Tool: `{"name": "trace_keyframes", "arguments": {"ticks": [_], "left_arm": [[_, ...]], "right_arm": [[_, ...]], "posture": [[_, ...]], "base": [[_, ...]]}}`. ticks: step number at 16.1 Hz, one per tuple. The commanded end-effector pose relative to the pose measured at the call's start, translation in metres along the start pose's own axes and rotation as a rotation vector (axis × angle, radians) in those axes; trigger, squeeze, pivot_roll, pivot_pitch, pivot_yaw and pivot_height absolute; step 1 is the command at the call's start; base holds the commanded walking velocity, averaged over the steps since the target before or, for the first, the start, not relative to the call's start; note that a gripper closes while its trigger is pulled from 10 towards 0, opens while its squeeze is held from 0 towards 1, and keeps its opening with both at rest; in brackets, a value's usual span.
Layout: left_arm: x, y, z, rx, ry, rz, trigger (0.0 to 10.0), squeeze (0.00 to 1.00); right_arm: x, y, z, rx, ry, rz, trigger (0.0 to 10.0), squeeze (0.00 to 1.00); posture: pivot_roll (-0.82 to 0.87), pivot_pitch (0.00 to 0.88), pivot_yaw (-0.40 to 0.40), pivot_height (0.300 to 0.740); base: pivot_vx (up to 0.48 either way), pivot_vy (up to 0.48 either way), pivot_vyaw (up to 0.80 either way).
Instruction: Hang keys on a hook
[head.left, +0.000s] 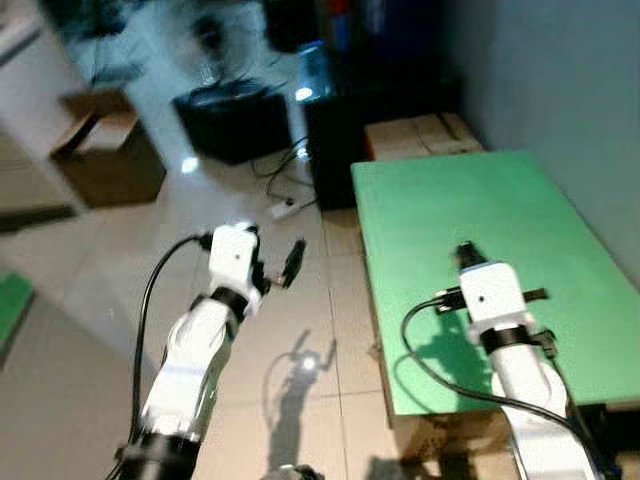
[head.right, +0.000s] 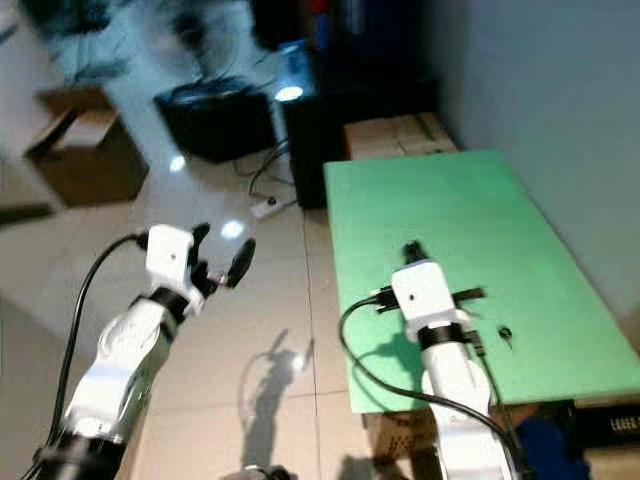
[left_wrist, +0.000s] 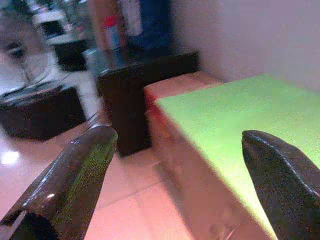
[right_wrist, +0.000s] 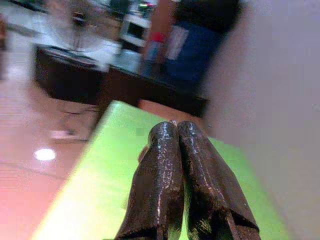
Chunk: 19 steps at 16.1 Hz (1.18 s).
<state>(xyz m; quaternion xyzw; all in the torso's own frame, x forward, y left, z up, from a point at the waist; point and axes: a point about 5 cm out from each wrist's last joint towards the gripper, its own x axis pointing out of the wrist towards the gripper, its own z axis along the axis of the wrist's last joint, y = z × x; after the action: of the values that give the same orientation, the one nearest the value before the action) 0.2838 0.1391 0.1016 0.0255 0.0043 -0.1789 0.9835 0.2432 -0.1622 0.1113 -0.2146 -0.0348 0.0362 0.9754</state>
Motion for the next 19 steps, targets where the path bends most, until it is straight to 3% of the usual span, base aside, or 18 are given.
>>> {"name": "trace_keyframes", "arguments": {"ticks": [1,2,7,8,10,16,19], "left_arm": [[-0.004,0.007,0.005,0.051,-0.011,0.031,10.0,0.0],[-0.008,0.008,0.005,0.076,-0.008,0.037,10.0,0.0],[-0.032,0.012,0.002,0.094,0.006,0.122,10.0,0.0],[-0.03,0.009,0.004,0.101,0.004,0.12,10.0,0.0],[-0.027,0.009,0.005,0.108,0.005,0.133,10.0,0.0],[-0.015,0.0,0.001,0.106,0.006,0.078,10.0,0.0],[-0.004,-0.011,0.003,0.113,-0.011,0.038,10.0,0.0]], "right_arm": [[0.004,0.007,0.0,0.049,0.012,0.032,10.0,0.0],[0.005,0.01,0.0,0.096,0.015,0.049,10.0,0.0],[0.005,0.027,-0.005,0.145,0.031,0.18,10.0,0.0],[0.008,0.027,-0.011,0.206,0.056,0.164,10.0,0.0],[0.009,0.029,-0.013,0.241,0.065,0.167,10.0,0.0],[0.0,0.033,-0.013,0.276,0.065,0.173,10.0,0.0],[-0.006,0.029,-0.016,0.307,0.089,0.162,10.0,0.0]], "posture": [[-0.09,0.0,0.089,0.74],[-0.07,0.0,0.072,0.74],[0.0,0.0,0.021,0.74],[0.02,0.0,0.014,0.74],[0.02,0.0,0.024,0.74],[-0.1,0.0,0.101,0.74],[-0.11,0.0,0.086,0.74]], "base": [[0.0,0.0,0.8],[0.0,0.0,0.8],[0.0,0.0,0.8],[0.0,0.0,0.8],[0.0,0.0,0.8],[0.0,0.0,0.8],[0.0,0.0,0.8]]}}
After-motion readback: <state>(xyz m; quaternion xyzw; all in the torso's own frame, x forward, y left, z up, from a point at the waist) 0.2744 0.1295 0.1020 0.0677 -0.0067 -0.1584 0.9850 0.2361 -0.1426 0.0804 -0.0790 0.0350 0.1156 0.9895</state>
